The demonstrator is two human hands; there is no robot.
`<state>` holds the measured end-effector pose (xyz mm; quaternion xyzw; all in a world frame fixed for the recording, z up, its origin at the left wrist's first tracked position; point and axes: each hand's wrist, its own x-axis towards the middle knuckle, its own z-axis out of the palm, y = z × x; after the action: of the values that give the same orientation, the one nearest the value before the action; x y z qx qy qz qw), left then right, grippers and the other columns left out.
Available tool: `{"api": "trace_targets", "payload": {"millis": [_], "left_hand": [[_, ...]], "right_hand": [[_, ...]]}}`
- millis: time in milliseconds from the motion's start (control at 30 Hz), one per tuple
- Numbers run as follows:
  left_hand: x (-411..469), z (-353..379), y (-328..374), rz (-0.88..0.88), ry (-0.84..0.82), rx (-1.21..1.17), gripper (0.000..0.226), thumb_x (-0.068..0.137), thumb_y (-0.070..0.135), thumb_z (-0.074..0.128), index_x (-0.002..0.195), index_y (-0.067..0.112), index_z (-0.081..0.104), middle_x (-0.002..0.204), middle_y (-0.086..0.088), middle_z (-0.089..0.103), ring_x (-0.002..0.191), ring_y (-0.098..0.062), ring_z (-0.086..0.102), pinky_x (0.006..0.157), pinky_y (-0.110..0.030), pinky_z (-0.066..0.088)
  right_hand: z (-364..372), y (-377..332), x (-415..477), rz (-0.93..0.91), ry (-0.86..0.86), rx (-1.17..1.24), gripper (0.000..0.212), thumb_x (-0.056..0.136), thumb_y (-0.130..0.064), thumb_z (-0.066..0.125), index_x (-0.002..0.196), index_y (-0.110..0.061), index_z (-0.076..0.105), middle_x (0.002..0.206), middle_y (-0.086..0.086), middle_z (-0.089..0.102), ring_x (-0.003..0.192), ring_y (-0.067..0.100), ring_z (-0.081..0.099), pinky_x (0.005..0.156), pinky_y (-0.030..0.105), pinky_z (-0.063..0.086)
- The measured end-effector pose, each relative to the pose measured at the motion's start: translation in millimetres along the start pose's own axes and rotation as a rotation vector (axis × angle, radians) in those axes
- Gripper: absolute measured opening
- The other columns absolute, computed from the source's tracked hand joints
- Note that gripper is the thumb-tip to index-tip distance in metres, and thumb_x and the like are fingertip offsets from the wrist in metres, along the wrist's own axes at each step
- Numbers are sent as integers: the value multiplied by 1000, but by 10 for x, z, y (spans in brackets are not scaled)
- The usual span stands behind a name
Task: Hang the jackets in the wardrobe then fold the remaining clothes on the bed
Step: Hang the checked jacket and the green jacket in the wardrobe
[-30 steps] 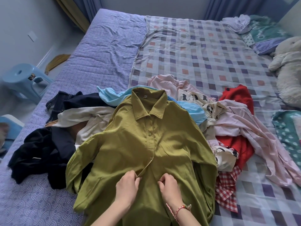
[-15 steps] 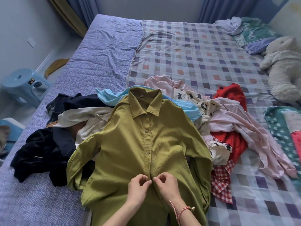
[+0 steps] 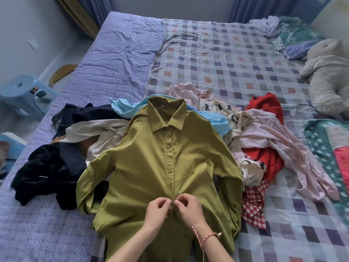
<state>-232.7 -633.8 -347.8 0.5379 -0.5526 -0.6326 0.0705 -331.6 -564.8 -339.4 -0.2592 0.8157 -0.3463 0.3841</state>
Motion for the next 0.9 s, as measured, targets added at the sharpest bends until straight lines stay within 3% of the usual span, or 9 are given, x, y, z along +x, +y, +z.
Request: {"api": "trace_targets", "payload": {"millis": [200, 300, 400, 601, 667, 801, 901], "left_hand": [[41, -131, 13, -19, -145, -44, 17, 86, 4, 63, 69, 7, 64, 52, 3, 59, 49, -5, 50, 49, -16, 43], [94, -160, -4, 77, -123, 100, 20, 83, 10, 68, 65, 16, 64, 50, 8, 60, 51, -2, 50, 56, -18, 43], [111, -160, 2, 197, -85, 289, 26, 81, 16, 70, 60, 25, 58, 49, 13, 59, 51, 1, 49, 59, -18, 42], [45, -108, -5, 355, 29, 433, 18, 83, 11, 65, 70, 22, 59, 65, 13, 56, 62, 0, 52, 61, -9, 38], [19, -74, -21, 387, 69, 431, 12, 84, 6, 64, 78, 17, 63, 71, 14, 57, 69, -2, 54, 65, -8, 39], [-9, -45, -55, 393, 110, 402, 28, 81, 2, 65, 73, 26, 56, 73, 10, 59, 70, -5, 57, 67, -11, 42], [3, -51, -43, 383, 105, 395, 39, 80, 2, 68, 67, 36, 50, 73, 8, 61, 69, -5, 57, 66, -13, 43]], "right_hand": [[-20, 36, 90, -12, -113, -5, 32, 82, -12, 65, 60, -33, 53, 59, -11, 56, 56, -5, 51, 64, 11, 40], [32, 76, 73, 21, -91, 75, 32, 84, -7, 62, 63, -30, 56, 59, -11, 57, 60, -2, 52, 69, 19, 46], [93, 66, -8, 100, -71, 230, 27, 91, -4, 51, 72, -21, 60, 65, -5, 60, 58, 2, 55, 61, 18, 49], [232, -1, -44, 188, 56, 238, 21, 87, -32, 61, 70, -21, 63, 68, -2, 66, 64, 11, 59, 67, 27, 51], [265, -49, -26, 216, 138, 221, 25, 86, -31, 64, 63, -22, 59, 63, -4, 63, 64, 13, 58, 63, 22, 48], [324, -107, 26, 330, 223, 250, 27, 82, -23, 65, 56, -19, 57, 63, 1, 64, 77, 26, 63, 75, 36, 52], [351, -138, 21, 361, 253, 270, 27, 83, -20, 63, 56, -18, 60, 63, 2, 65, 76, 27, 64, 73, 36, 53]]}}
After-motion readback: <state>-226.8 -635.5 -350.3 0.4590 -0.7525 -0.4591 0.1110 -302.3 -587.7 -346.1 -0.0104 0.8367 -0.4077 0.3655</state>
